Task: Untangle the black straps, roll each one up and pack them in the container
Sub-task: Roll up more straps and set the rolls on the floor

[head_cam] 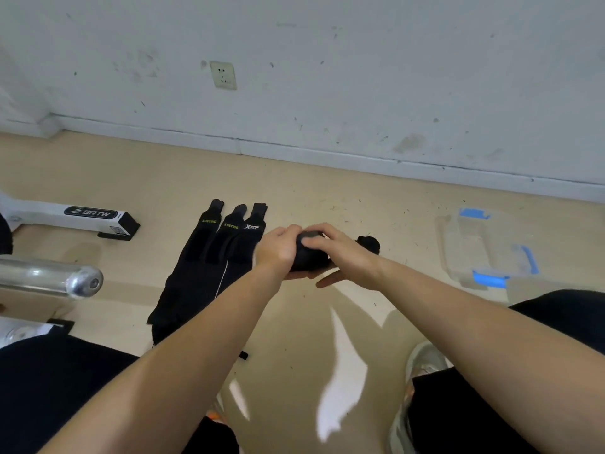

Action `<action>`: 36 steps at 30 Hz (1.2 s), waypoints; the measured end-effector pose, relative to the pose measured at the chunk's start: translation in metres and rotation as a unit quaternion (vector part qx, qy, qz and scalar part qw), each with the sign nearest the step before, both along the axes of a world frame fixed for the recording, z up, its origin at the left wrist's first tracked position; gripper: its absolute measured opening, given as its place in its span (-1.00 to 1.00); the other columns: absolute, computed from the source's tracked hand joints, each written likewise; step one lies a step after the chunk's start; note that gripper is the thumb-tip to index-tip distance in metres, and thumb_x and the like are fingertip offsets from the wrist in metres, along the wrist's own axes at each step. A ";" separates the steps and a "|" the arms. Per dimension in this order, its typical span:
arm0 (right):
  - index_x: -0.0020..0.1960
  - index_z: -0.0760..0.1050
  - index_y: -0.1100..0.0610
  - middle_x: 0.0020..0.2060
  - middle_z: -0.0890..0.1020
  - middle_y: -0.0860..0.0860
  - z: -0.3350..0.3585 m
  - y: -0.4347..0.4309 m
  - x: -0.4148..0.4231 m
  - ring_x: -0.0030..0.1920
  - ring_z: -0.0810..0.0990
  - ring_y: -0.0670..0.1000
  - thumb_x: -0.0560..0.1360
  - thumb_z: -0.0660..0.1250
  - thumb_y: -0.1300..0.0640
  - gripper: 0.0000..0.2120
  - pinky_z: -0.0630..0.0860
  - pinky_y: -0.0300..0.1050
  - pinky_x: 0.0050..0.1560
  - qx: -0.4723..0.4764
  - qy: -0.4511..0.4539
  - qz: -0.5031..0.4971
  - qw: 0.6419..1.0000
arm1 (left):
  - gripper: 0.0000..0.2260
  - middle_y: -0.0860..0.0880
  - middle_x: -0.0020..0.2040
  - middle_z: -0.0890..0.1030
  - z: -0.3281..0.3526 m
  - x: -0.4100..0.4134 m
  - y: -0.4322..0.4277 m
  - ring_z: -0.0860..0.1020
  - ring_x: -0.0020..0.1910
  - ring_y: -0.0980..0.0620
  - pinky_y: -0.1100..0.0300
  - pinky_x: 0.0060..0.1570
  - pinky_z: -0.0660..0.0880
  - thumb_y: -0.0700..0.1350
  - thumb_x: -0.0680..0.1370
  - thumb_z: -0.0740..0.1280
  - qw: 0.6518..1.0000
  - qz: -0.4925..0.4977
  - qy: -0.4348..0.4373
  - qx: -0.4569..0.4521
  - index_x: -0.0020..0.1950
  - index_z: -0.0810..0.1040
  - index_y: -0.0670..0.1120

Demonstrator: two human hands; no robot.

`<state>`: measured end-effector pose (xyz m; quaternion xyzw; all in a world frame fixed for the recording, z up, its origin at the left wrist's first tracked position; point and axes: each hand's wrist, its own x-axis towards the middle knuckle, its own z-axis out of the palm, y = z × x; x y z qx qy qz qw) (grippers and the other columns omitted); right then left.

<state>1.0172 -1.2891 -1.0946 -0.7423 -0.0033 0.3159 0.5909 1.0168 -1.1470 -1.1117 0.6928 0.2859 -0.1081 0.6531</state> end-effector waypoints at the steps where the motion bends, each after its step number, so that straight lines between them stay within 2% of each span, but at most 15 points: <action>1: 0.34 0.41 -0.03 0.17 0.62 0.14 -0.007 -0.009 0.001 -0.07 0.69 0.13 0.57 0.41 0.06 -0.63 0.69 0.06 -0.02 0.001 0.016 0.014 1.000 | -0.81 -0.16 0.05 0.65 -0.004 -0.002 -0.003 0.65 -0.02 -0.15 -0.05 -0.21 0.69 0.04 0.58 0.31 0.999 -0.005 0.031 -0.024 0.00 0.63 -0.05; 3: 0.39 0.38 0.01 0.16 0.62 0.16 -0.023 -0.023 0.003 0.01 0.69 0.13 0.47 0.50 0.26 -0.43 0.68 0.04 0.05 -0.022 0.018 0.034 0.999 | -0.80 -0.18 0.07 0.64 -0.017 -0.003 -0.010 0.64 -0.02 -0.15 0.03 -0.26 0.65 0.04 0.62 0.30 0.994 -0.015 0.066 -0.083 0.04 0.61 -0.06; 5: 0.39 0.39 0.04 0.18 0.61 0.16 -0.039 -0.030 0.005 0.10 0.68 0.15 0.41 0.54 0.33 -0.36 0.68 0.00 0.04 -0.061 0.000 0.030 0.998 | -0.77 -0.20 0.09 0.64 -0.034 -0.003 -0.017 0.65 0.01 -0.17 0.01 -0.23 0.65 0.06 0.62 0.30 0.990 -0.019 0.081 -0.117 0.06 0.61 -0.08; 10: 0.34 0.43 -0.07 0.15 0.63 0.05 -0.084 -0.043 0.013 0.09 0.65 0.05 0.37 0.59 0.17 -0.38 0.60 -0.06 0.00 -0.087 0.032 0.010 0.996 | -0.66 -0.23 0.12 0.65 -0.066 0.007 -0.023 0.66 -0.05 -0.18 0.03 -0.27 0.65 0.13 0.64 0.27 0.977 -0.021 0.132 -0.164 0.17 0.55 -0.12; 12: 0.34 0.47 -0.03 0.13 0.61 -0.04 -0.102 -0.045 0.018 0.11 0.63 0.01 0.35 0.61 0.16 -0.38 0.59 -0.08 0.00 -0.082 0.038 -0.009 0.996 | -0.61 -0.23 0.14 0.66 -0.079 0.013 -0.021 0.67 -0.06 -0.15 0.05 -0.29 0.65 0.15 0.63 0.28 0.972 -0.034 0.151 -0.175 0.25 0.54 -0.14; 16: 0.17 0.58 0.14 -0.01 0.69 0.10 -0.138 -0.041 0.033 -0.02 0.66 0.07 0.20 0.65 0.13 -0.43 0.62 0.05 0.07 -0.062 0.011 -0.069 0.996 | -0.60 -0.20 0.12 0.66 -0.106 0.029 -0.017 0.67 -0.03 -0.13 0.10 -0.27 0.64 0.12 0.61 0.31 0.967 -0.037 0.159 -0.197 0.29 0.56 -0.15; 18: 0.15 0.58 0.16 -0.03 0.69 0.12 -0.155 -0.038 0.042 -0.06 0.67 0.09 0.23 0.65 0.17 -0.47 0.63 0.05 0.00 -0.058 -0.001 -0.108 0.992 | -0.69 -0.18 0.15 0.61 -0.118 0.040 -0.018 0.65 0.05 -0.16 0.06 -0.22 0.67 0.07 0.63 0.32 0.969 -0.022 0.141 -0.201 0.24 0.56 -0.12; 20: 0.17 0.56 0.16 -0.05 0.67 0.03 -0.172 -0.035 0.052 -0.08 0.66 0.03 0.27 0.65 0.19 -0.48 0.60 -0.08 -0.09 -0.063 -0.008 -0.152 0.986 | -0.78 -0.13 0.17 0.59 -0.136 0.054 -0.022 0.65 0.08 -0.16 0.00 -0.05 0.68 0.04 0.64 0.32 0.981 -0.021 0.119 -0.154 0.19 0.55 -0.05; 22: 0.17 0.53 0.13 -0.05 0.66 -0.06 -0.187 -0.032 0.062 -0.04 0.65 -0.06 0.25 0.66 0.13 -0.45 0.54 -0.19 -0.07 -0.081 -0.015 -0.194 0.978 | -0.76 -0.08 0.21 0.58 -0.157 0.067 -0.026 0.64 0.04 -0.05 -0.01 0.07 0.64 0.03 0.62 0.35 0.996 -0.026 0.076 -0.036 0.25 0.52 0.00; 24: 0.16 0.49 0.10 -0.05 0.64 -0.10 -0.201 -0.029 0.075 -0.03 0.62 -0.14 0.26 0.66 0.12 -0.45 0.50 -0.26 -0.11 -0.101 -0.019 -0.230 0.968 | -0.78 -0.02 0.20 0.56 -0.179 0.078 -0.030 0.57 0.02 0.08 0.12 0.02 0.55 -0.01 0.59 0.38 0.996 -0.032 0.010 0.077 0.23 0.53 0.08; 25: 0.15 0.48 0.10 -0.06 0.63 -0.10 -0.210 -0.027 0.082 -0.05 0.61 -0.15 0.27 0.65 0.13 -0.46 0.49 -0.27 -0.13 -0.113 -0.022 -0.247 0.962 | -0.83 0.01 0.16 0.57 -0.189 0.084 -0.033 0.57 0.03 0.09 0.17 -0.02 0.52 -0.04 0.60 0.37 0.995 -0.040 -0.005 0.094 0.18 0.56 0.10; 28: 0.16 0.49 0.13 -0.03 0.62 0.00 -0.240 -0.020 0.103 -0.07 0.62 -0.06 0.23 0.63 0.08 -0.43 0.56 -0.18 -0.10 -0.159 -0.029 -0.280 0.946 | -0.84 0.01 0.06 0.66 -0.217 0.102 -0.044 0.65 0.05 -0.03 0.06 0.04 0.63 -0.16 0.63 0.30 0.998 -0.057 0.017 0.032 0.14 0.62 0.01; 31: 0.27 0.48 0.10 0.14 0.54 0.08 -0.270 -0.012 0.122 0.08 0.59 0.10 0.17 0.56 -0.06 -0.29 0.58 0.09 0.16 -0.226 -0.032 -0.286 0.931 | -0.81 -0.04 0.09 0.68 -0.247 0.121 -0.051 0.68 0.09 -0.07 0.02 0.12 0.64 -0.19 0.64 0.28 0.998 -0.051 0.046 -0.001 0.19 0.62 -0.04; 33: 0.33 0.45 0.11 0.19 0.51 0.08 -0.286 -0.008 0.133 0.17 0.54 0.14 0.24 0.54 -0.05 -0.29 0.49 0.12 0.28 -0.250 -0.031 -0.282 0.926 | -0.79 -0.06 0.11 0.68 -0.266 0.132 -0.053 0.68 0.11 -0.09 -0.02 0.14 0.64 -0.21 0.64 0.27 0.997 -0.044 0.060 -0.019 0.21 0.61 -0.05; 36: 0.32 0.45 0.15 0.19 0.56 0.11 -0.305 -0.007 0.146 0.23 0.52 0.19 0.28 0.50 0.00 -0.35 0.46 0.15 0.30 -0.248 -0.034 -0.311 0.917 | -0.75 -0.10 0.11 0.70 -0.288 0.147 -0.056 0.69 0.09 -0.08 0.06 0.08 0.66 -0.25 0.64 0.26 0.996 -0.040 0.064 -0.049 0.28 0.60 -0.09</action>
